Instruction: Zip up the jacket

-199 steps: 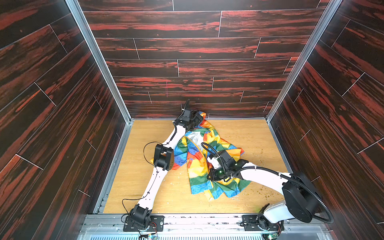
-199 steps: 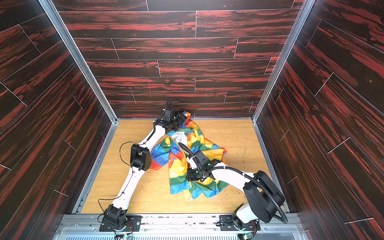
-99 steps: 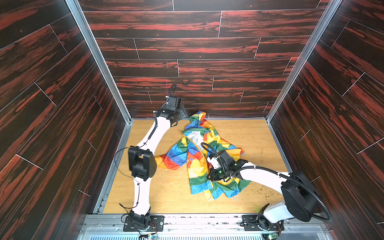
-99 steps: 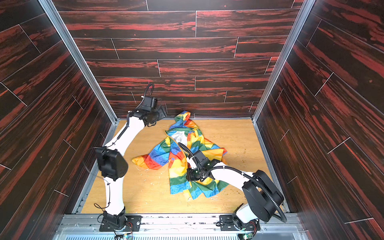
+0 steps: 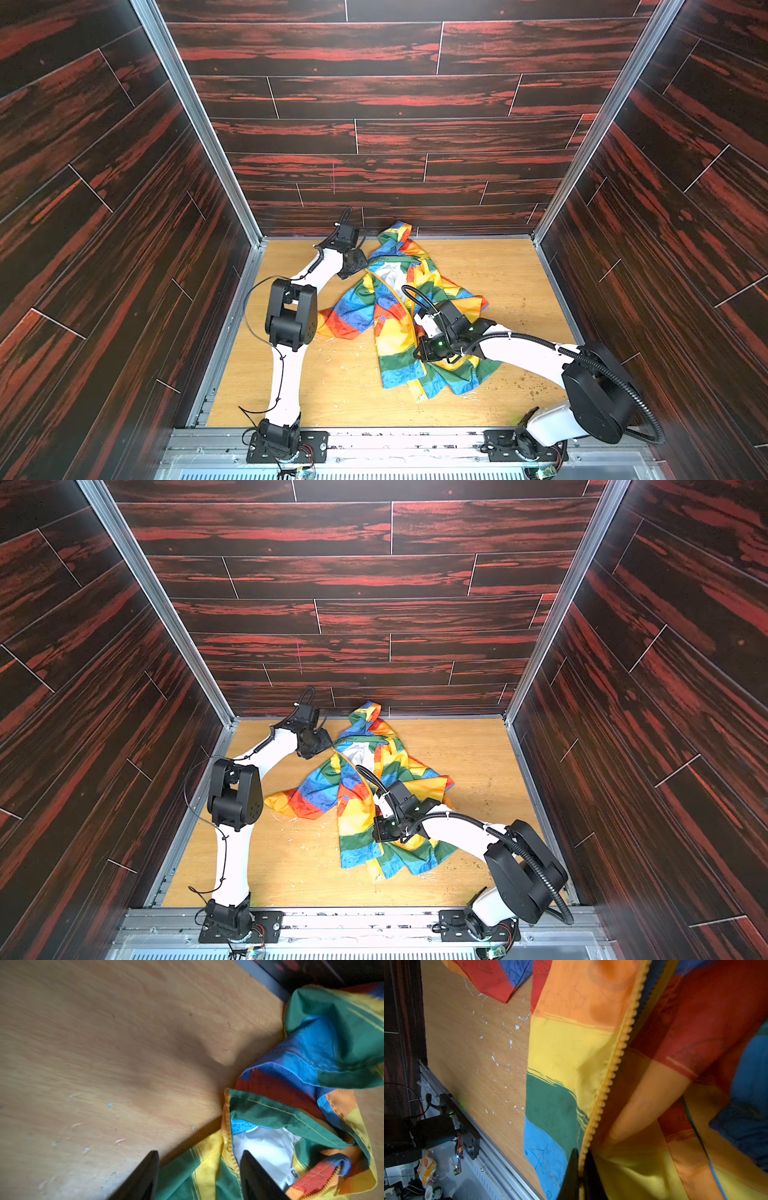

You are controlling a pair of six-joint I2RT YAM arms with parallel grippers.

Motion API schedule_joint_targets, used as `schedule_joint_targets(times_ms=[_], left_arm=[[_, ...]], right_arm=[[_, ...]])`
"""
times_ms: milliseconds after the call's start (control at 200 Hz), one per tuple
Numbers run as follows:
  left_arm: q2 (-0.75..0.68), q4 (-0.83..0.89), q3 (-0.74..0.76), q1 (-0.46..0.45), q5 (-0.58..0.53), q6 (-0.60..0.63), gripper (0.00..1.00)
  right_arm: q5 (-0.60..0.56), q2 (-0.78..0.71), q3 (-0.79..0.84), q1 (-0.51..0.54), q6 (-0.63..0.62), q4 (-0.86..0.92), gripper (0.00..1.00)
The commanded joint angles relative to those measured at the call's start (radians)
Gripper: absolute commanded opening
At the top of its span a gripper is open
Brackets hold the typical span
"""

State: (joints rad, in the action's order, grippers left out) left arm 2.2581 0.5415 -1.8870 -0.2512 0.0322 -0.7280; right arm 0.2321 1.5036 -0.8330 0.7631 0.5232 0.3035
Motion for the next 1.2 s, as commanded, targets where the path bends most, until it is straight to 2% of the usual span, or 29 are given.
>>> schedule_joint_targets(times_ms=[0, 110, 346, 371, 496, 546, 681, 922, 1062, 1197], left_arm=[[0.010, -0.053, -0.013, 0.007, 0.059, -0.040, 0.65], [0.029, -0.110, 0.001, 0.012, 0.087, -0.076, 0.64], [0.106, -0.149, -0.044, 0.021, 0.118, -0.097, 0.51], [0.114, -0.157, -0.051, 0.023, 0.124, -0.093, 0.46], [0.148, -0.147, -0.127, 0.034, 0.132, -0.072, 0.00], [0.139, -0.133, -0.149, 0.039, 0.130, -0.068, 0.00], [0.083, -0.133, -0.171, 0.041, 0.135, -0.057, 0.00], [0.074, -0.118, -0.164, 0.041, 0.185, -0.062, 0.00], [0.058, -0.149, -0.116, 0.041, 0.190, -0.071, 0.00], [0.055, -0.153, -0.113, 0.041, 0.196, -0.074, 0.00]], right_arm=[[0.006, 0.026, -0.002, 0.004, 0.006, -0.016, 0.00], [0.006, 0.029, -0.007, 0.004, 0.002, -0.012, 0.00], [-0.002, 0.025, -0.009, 0.004, -0.006, -0.001, 0.00], [-0.001, 0.024, -0.011, 0.004, -0.007, 0.000, 0.00], [0.019, 0.023, -0.041, 0.005, -0.023, 0.027, 0.00], [0.025, 0.020, -0.053, 0.007, -0.032, 0.039, 0.00], [0.043, 0.017, -0.076, 0.008, -0.039, 0.052, 0.11], [0.056, 0.057, -0.090, 0.009, -0.033, 0.044, 0.39], [0.059, 0.073, -0.099, 0.021, -0.027, 0.036, 0.44], [0.057, 0.094, -0.102, 0.027, -0.014, 0.031, 0.42]])
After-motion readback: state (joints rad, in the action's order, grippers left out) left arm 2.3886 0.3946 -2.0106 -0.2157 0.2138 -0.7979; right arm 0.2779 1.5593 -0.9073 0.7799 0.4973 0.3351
